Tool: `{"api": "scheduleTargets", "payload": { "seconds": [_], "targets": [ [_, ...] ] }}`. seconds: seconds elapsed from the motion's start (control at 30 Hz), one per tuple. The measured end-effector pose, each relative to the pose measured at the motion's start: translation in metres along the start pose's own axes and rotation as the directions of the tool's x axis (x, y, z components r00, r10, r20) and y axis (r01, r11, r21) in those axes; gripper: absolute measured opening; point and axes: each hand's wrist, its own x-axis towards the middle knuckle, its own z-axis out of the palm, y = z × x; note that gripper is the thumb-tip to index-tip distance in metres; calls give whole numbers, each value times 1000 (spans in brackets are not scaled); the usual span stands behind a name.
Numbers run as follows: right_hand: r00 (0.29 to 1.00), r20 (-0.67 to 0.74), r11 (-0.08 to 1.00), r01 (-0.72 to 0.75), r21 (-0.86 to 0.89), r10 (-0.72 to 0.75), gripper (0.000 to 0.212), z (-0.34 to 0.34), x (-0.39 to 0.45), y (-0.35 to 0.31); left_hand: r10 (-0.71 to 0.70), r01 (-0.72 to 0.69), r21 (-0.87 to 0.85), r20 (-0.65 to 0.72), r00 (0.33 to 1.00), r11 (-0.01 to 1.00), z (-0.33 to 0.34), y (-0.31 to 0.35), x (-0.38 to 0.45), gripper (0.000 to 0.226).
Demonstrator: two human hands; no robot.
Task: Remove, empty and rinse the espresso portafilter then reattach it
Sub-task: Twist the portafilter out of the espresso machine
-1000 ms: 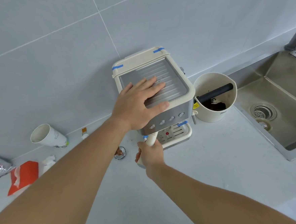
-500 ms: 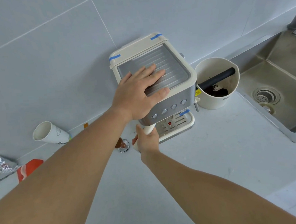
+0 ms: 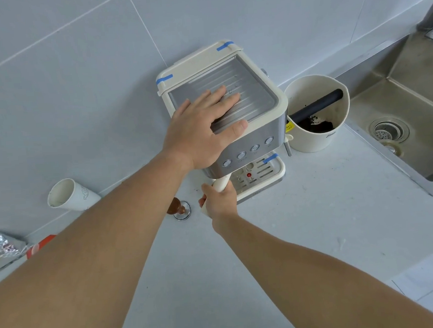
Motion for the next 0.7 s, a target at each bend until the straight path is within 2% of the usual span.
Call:
{"api": "scheduleTargets", "payload": {
  "seconds": [0.33,0.7],
  "targets": [
    [998,-39,999,-47,1,47,22,-10,1,22,5,-5,-18,-7,1000,1000,0,1,-1,63],
    [995,-47,996,-92,-15,91,13,-37,-18,30,16,-16,-17,-12,1000,1000,1,-1,1,63]
  ]
}}
